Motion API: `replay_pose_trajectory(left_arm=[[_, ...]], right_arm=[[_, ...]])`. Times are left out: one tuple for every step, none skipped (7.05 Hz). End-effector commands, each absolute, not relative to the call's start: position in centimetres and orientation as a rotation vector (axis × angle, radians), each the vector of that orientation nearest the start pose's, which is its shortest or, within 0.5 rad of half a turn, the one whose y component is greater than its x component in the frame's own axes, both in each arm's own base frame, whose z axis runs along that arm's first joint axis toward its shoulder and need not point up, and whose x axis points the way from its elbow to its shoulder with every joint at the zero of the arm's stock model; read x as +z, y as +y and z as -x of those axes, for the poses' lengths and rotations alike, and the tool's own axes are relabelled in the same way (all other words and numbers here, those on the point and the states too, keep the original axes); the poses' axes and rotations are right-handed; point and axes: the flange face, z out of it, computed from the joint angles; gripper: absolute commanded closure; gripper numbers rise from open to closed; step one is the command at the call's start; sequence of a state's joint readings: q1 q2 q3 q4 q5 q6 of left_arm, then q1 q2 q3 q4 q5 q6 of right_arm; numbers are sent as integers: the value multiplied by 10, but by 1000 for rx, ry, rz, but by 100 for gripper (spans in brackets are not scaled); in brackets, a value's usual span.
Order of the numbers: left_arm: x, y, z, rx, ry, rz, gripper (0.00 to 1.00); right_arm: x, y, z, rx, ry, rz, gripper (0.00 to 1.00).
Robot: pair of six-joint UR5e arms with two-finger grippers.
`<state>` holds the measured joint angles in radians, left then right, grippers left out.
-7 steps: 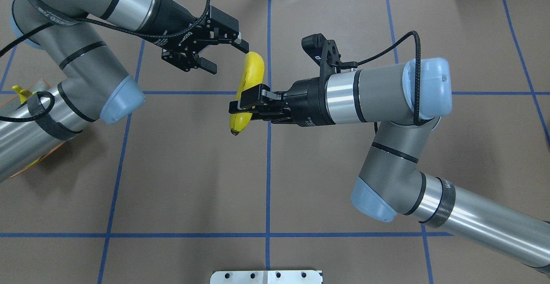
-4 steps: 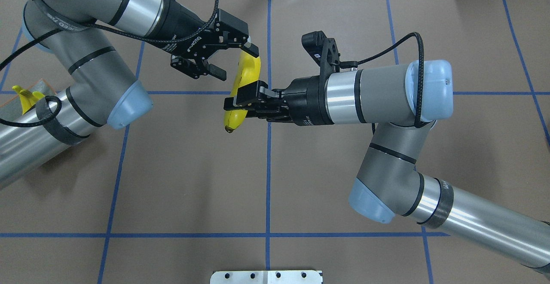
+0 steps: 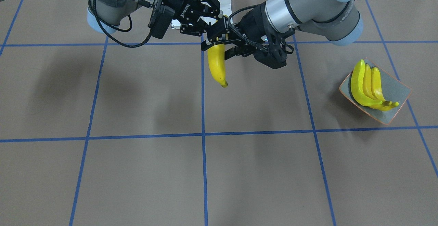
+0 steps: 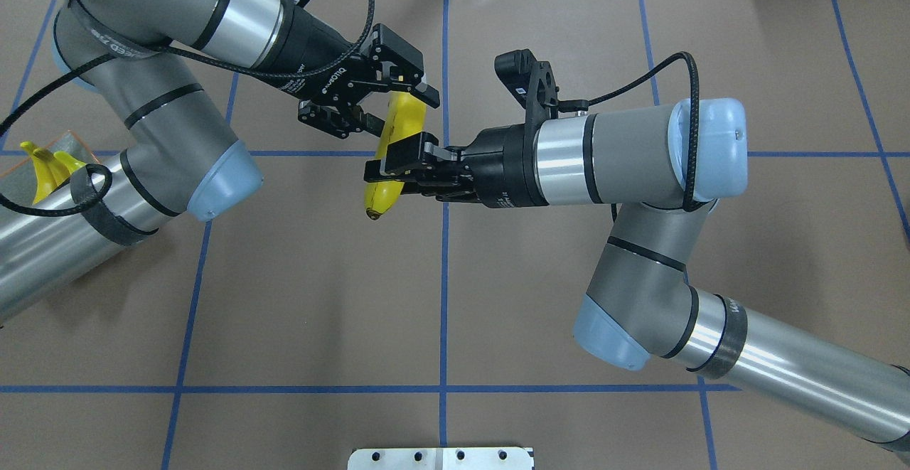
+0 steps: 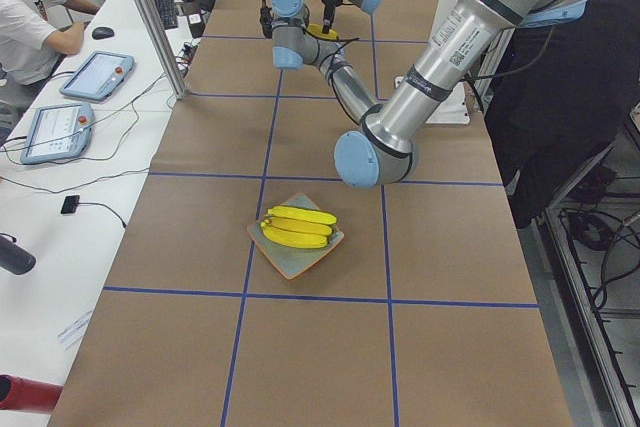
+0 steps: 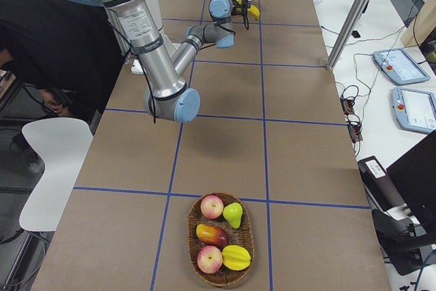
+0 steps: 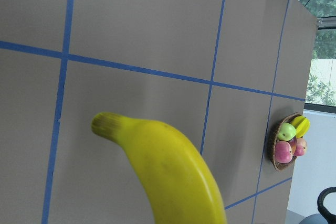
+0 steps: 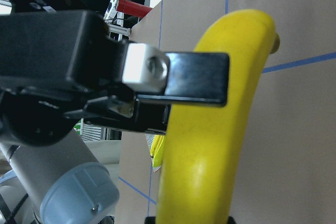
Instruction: Transfer all bananas from basket to plate
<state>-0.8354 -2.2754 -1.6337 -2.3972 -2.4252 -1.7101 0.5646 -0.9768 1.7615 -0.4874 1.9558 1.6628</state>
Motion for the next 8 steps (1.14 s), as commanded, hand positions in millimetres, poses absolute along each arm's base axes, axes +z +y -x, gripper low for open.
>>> replay_pose_trajectory(left_arm=[[111, -497, -373, -77, 1593, 113, 100], [112, -495, -376, -73, 1592, 119, 100], [113, -495, -376, -75, 1591, 121, 100], [116, -496, -376, -80, 1584, 123, 100], [123, -498, -375, -87, 1573, 124, 100], [149, -508, -359, -124, 1549, 120, 100], [199, -530, -322, -162, 1501, 71, 100], [240, -539, -293, -75, 1460, -22, 100]], right_arm=[[115, -388, 434, 98, -1841, -172, 100], [114, -388, 433, 97, -1842, -173, 32], [119, -386, 429, 88, -1865, -183, 0], [133, -385, 422, 81, -1888, -195, 0], [150, -384, 409, 80, -1907, -209, 0], [173, -391, 396, 107, -1869, -220, 0], [196, -402, 385, 142, -1826, -236, 0], [212, -412, 379, 177, -1791, -242, 0]])
